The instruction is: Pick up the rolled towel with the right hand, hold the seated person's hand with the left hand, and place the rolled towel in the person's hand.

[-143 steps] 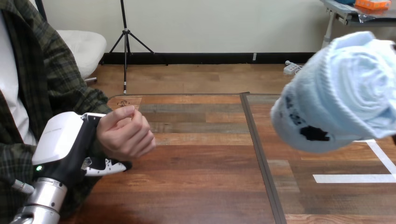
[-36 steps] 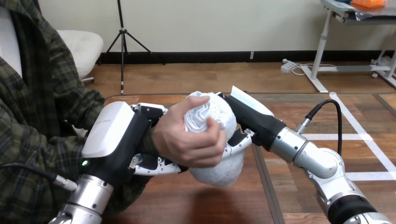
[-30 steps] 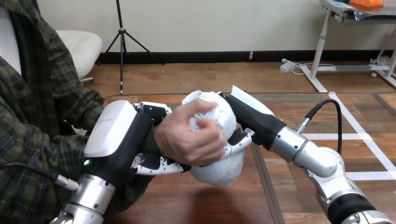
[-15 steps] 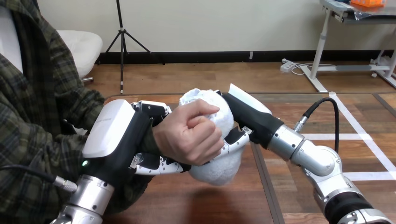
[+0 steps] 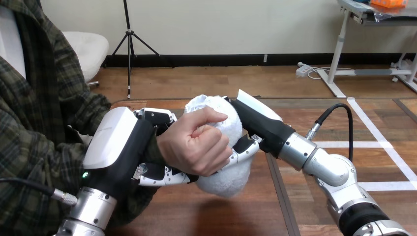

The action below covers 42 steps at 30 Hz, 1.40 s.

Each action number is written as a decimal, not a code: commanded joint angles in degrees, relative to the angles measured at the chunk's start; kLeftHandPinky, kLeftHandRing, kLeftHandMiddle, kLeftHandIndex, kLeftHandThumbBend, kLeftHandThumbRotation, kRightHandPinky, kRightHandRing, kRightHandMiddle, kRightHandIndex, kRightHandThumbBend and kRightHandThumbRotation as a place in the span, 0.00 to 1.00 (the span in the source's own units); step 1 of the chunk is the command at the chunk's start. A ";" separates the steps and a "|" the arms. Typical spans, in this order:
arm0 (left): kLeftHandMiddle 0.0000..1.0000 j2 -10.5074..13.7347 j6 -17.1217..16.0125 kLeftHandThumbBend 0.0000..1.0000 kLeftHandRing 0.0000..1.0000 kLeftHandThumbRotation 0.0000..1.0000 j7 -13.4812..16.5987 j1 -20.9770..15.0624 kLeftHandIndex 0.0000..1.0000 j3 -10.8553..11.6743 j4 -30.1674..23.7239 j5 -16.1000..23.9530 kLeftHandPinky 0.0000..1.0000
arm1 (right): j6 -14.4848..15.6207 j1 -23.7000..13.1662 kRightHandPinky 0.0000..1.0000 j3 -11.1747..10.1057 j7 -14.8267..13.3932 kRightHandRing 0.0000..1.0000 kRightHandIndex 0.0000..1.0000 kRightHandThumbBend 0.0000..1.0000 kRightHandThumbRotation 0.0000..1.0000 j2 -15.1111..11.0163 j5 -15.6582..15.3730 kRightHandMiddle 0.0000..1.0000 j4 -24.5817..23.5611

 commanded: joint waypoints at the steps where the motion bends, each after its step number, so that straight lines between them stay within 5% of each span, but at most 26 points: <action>1: 0.31 -2.30 -2.96 0.93 0.23 0.00 -0.16 -2.65 0.32 -2.24 -3.04 -2.73 0.19 | -3.86 -8.50 0.07 1.71 0.32 0.11 0.20 0.72 0.00 6.40 1.12 0.17 -2.93; 10: 0.31 -2.17 -3.18 0.92 0.23 0.00 -0.04 -2.74 0.32 -1.91 -2.15 -2.91 0.20 | -3.50 -8.22 0.08 1.64 -0.22 0.12 0.21 0.73 0.00 5.74 0.86 0.18 -3.43; 20: 0.32 -1.86 -3.44 0.94 0.25 0.00 -0.06 -2.66 0.33 -1.43 -1.38 -2.92 0.21 | -0.54 -7.53 0.11 0.23 2.85 0.16 0.28 0.81 0.02 5.59 4.73 0.23 -4.29; 34: 0.39 -2.14 -3.01 1.00 0.32 0.00 -0.92 -2.82 0.40 -0.57 -0.76 -4.14 0.28 | 7.71 -6.00 0.56 -0.04 8.49 0.64 0.70 0.93 0.21 1.52 8.27 0.69 -12.67; 42: 0.48 -1.14 -3.51 1.00 0.42 0.03 0.13 -2.48 0.49 0.29 1.48 -3.21 0.38 | 11.42 -5.02 0.67 -1.49 9.14 0.74 0.79 0.96 0.29 -0.29 9.59 0.77 -16.14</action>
